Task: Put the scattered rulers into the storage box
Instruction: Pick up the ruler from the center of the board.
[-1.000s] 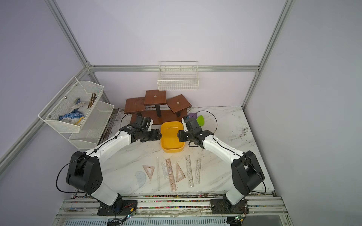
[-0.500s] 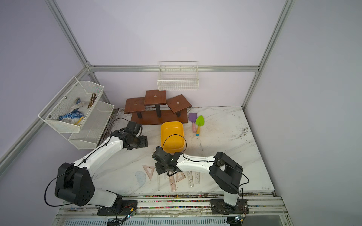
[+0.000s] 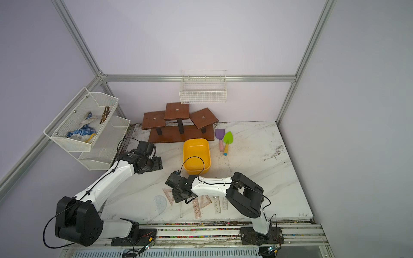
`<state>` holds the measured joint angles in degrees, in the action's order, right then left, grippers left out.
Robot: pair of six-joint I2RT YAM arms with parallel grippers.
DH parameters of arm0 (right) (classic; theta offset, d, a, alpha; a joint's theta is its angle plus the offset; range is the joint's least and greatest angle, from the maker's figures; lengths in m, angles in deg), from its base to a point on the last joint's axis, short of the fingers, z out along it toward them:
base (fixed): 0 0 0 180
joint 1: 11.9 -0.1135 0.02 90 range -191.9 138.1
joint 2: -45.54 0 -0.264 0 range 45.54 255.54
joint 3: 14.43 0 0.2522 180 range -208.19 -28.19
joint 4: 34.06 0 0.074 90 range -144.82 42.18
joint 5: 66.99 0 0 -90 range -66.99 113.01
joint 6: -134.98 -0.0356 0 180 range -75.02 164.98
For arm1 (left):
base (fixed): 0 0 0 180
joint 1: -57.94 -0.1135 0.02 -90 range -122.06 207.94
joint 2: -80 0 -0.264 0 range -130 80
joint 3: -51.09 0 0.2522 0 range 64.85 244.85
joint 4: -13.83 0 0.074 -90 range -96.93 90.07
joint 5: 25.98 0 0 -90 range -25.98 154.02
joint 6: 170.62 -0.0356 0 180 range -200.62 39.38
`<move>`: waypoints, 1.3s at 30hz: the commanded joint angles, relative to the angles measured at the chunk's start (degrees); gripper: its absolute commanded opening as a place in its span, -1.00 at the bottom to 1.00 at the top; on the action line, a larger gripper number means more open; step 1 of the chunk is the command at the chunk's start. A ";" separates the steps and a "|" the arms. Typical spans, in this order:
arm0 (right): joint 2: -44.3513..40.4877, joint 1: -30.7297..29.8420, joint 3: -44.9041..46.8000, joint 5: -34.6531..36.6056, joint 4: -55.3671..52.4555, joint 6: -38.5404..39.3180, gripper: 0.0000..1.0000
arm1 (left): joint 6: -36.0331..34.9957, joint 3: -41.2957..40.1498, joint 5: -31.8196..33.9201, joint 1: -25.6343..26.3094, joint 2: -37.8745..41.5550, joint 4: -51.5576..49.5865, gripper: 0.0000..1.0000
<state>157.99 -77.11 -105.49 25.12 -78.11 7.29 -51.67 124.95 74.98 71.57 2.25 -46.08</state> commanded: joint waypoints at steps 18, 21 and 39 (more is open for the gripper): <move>6.56 -0.44 -6.03 1.14 -6.91 -1.59 -0.55 | -0.09 0.55 -0.14 -0.62 0.32 0.71 0.68; 6.65 -0.12 -6.14 1.23 -6.98 -1.88 -0.74 | -0.12 0.55 -0.24 -0.86 0.39 0.70 0.68; -2.32 1.66 -8.37 9.20 -9.53 -1.53 -1.00 | -0.87 2.29 -6.39 -2.53 1.29 2.99 0.68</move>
<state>159.12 -76.21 -111.69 31.57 -86.65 5.24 -51.78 125.04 70.74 69.32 2.25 -44.86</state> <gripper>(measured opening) 0.133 0.839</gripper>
